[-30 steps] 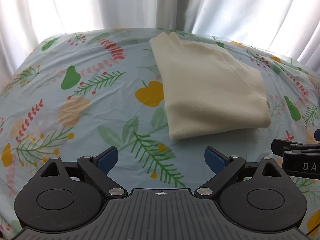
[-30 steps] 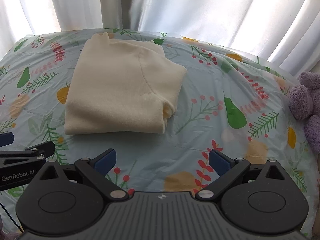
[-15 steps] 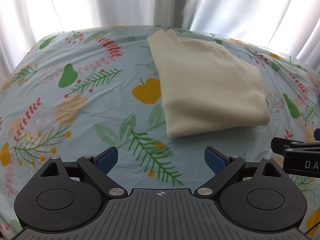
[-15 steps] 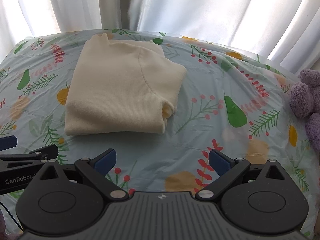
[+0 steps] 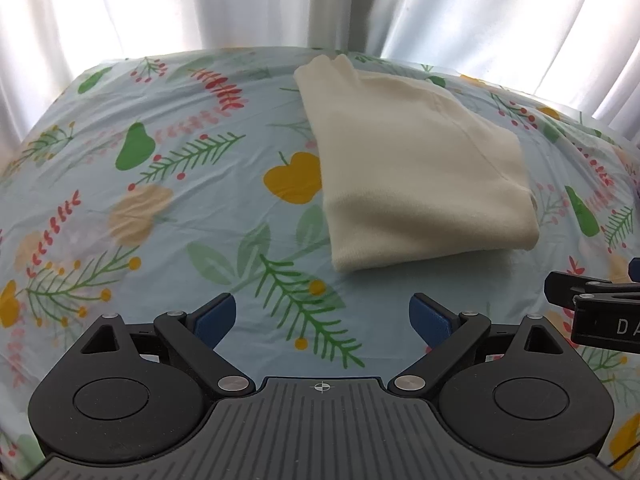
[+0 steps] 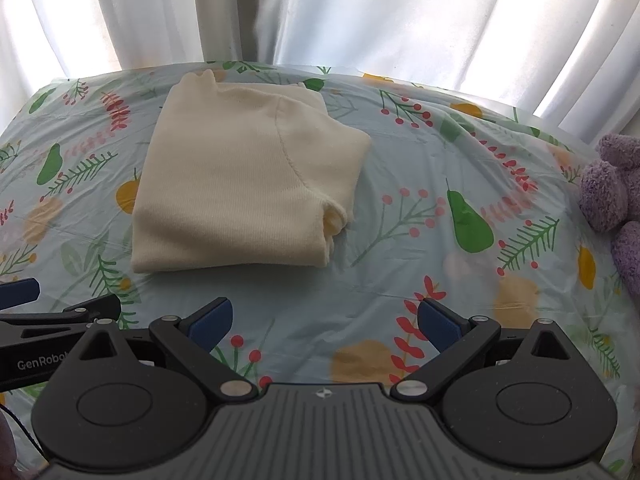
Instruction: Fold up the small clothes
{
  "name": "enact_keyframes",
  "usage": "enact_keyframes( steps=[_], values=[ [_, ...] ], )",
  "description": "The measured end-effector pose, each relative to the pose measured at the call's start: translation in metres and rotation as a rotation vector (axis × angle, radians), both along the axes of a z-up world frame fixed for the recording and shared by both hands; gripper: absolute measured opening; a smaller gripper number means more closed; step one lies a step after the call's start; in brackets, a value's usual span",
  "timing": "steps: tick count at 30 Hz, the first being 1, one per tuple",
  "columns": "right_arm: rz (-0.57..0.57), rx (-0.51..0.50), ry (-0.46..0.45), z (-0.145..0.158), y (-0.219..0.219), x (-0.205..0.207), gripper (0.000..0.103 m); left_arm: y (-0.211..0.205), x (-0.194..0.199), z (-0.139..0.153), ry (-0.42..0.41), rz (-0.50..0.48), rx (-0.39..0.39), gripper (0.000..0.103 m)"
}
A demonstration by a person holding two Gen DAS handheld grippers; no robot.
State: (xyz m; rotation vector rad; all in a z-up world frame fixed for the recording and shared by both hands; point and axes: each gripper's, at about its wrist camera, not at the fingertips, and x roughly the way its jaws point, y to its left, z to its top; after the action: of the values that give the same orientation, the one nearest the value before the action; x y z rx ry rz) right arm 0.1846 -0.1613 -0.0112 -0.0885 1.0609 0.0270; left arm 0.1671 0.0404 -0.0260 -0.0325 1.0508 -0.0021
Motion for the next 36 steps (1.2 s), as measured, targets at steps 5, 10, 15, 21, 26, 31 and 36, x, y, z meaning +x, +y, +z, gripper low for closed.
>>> enact_keyframes(
  steps=[5,10,15,21,26,31,36],
  values=[
    [0.0,0.004,0.0,0.0008,0.001,-0.0002,0.099,0.0001,0.0003,-0.0004,0.005,-0.001,-0.005,0.097],
    [-0.006,0.01,-0.004,0.0016,0.0001,0.0005,0.099,-0.0003,0.0003,-0.0008,0.009,-0.005,-0.005,0.097],
    [-0.006,0.015,-0.002,0.0008,-0.0004,0.0012,0.099,-0.0004,0.0006,-0.0012,0.009,-0.002,-0.006,0.097],
    [-0.002,0.013,-0.001,0.0004,0.0014,0.001,0.099,0.0003,0.0017,-0.0023,0.011,-0.003,-0.003,0.097],
    [0.0,0.009,0.0,0.0007,0.0024,0.0015,0.099,0.0014,0.0019,-0.0028,0.011,-0.004,-0.004,0.097],
    [0.001,0.008,0.001,0.0005,0.0034,0.0016,0.099,0.0018,0.0025,-0.0035,0.016,-0.001,-0.003,0.097],
    [0.003,0.009,0.0,0.0006,0.0034,0.0013,0.099,0.0022,0.0036,-0.0036,0.02,0.004,-0.01,0.097]
  ],
)
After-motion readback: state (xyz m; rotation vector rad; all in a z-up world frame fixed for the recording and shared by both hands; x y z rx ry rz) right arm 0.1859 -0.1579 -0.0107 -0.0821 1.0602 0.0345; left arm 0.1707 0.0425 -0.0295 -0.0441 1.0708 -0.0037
